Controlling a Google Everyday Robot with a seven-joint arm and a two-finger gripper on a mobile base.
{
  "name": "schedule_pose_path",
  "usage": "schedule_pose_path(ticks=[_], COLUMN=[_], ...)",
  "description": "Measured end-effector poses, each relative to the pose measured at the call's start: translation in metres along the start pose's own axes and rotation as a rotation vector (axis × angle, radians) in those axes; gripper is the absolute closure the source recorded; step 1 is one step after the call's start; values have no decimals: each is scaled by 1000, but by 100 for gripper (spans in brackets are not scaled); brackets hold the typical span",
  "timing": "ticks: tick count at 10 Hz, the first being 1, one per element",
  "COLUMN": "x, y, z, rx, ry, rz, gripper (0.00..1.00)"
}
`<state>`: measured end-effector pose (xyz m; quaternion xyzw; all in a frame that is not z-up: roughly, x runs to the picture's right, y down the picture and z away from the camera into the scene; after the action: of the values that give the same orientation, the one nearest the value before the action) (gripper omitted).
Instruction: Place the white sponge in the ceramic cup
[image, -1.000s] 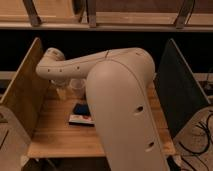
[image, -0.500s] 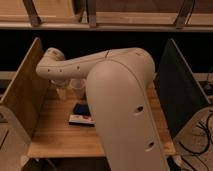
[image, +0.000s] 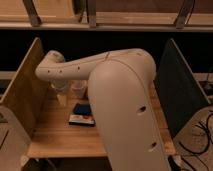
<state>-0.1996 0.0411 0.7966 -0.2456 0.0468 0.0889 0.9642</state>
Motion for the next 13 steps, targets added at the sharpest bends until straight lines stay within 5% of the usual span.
schedule_pose_path(ticks=[3,7,13], x=[13,14,18], y=[14,15,15], z=[10,16,67], rx=[-45,-56,-154], ry=[54,55,25], rz=[46,47,71], gripper=[20,20,20])
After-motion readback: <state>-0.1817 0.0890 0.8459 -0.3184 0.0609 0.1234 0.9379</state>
